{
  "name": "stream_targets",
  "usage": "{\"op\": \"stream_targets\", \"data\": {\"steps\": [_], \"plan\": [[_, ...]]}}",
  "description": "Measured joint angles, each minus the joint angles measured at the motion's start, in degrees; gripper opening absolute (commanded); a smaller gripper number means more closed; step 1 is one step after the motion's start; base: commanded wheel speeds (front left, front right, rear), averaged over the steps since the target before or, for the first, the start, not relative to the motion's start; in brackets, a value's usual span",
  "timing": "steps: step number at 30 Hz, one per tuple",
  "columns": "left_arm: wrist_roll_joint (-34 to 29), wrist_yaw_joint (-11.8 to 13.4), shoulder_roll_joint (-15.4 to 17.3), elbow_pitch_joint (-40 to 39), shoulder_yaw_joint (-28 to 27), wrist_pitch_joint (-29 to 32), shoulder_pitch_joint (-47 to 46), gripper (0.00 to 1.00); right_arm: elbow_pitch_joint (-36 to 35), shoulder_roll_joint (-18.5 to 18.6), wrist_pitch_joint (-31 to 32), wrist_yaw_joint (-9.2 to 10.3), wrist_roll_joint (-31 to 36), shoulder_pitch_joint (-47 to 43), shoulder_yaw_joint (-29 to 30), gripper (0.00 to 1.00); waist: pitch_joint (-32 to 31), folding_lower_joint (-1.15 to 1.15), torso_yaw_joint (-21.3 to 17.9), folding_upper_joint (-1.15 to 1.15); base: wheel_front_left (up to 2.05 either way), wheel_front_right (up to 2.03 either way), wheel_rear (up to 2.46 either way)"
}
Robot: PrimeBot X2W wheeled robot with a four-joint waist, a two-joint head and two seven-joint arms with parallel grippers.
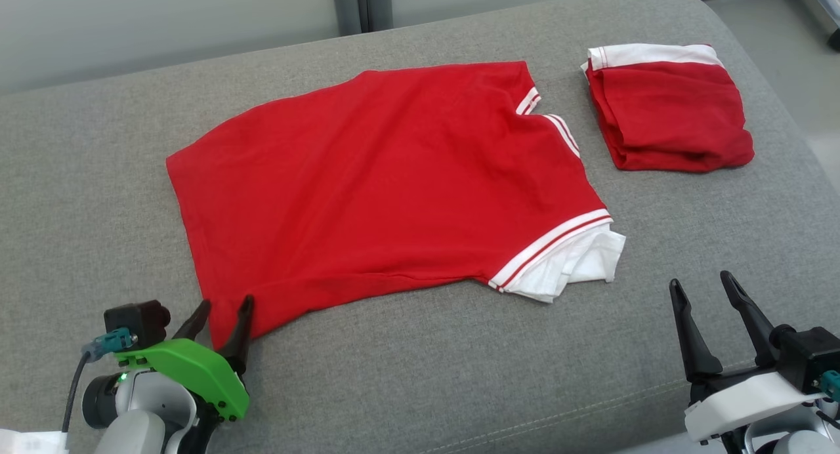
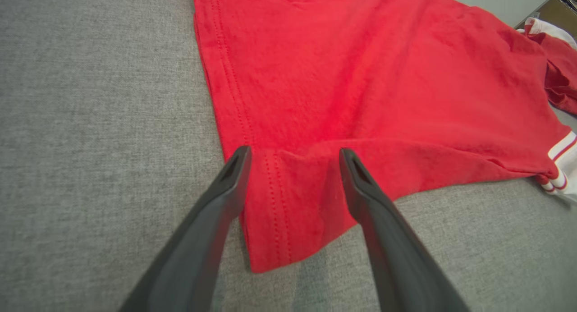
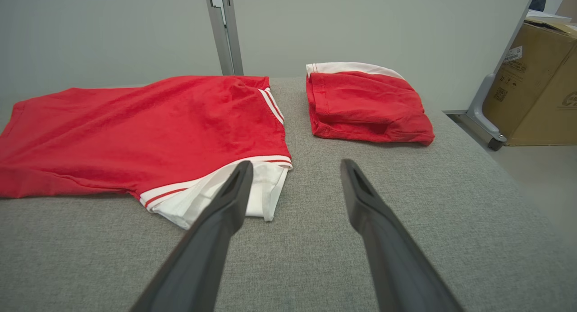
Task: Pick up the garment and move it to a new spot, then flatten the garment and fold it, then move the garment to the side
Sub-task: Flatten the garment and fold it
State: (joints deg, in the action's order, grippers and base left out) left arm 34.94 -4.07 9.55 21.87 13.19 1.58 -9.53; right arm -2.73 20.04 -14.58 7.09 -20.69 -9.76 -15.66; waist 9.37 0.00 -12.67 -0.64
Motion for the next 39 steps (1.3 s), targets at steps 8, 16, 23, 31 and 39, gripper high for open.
{"op": "stream_targets", "data": {"steps": [8,16,23,31,39], "plan": [[0.01,-0.02,-0.05,3.0,-0.03,0.38,-0.71,1.0,0.05,-0.29,0.0,0.0,0.0,0.01,0.2,1.0,0.23,0.0,0.51,0.0,0.0,0.0,0.0],[0.07,-0.55,-1.45,5.33,0.73,0.37,-2.1,0.62,0.14,-0.59,0.0,0.0,0.0,0.0,0.57,1.0,0.24,0.0,1.44,0.0,0.0,0.0,0.0],[0.16,-1.07,-1.56,7.11,1.49,-0.32,-2.54,0.18,0.34,-0.64,0.0,-0.01,0.01,0.0,0.79,1.0,0.2,0.0,2.03,0.0,0.0,0.0,0.0],[-0.55,-2.55,-0.93,2.54,3.35,-5.42,-3.75,0.0,0.76,-1.36,0.0,-0.01,0.0,-0.29,1.92,1.0,-0.29,0.0,3.11,0.0,0.0,0.0,0.0],[-1.49,-3.07,2.5,-3.08,8.91,-8.28,0.19,0.0,1.1,-1.6,0.0,-0.02,0.0,-1.61,3.12,1.0,-0.56,0.01,5.1,0.0,0.0,0.0,0.0]]}}
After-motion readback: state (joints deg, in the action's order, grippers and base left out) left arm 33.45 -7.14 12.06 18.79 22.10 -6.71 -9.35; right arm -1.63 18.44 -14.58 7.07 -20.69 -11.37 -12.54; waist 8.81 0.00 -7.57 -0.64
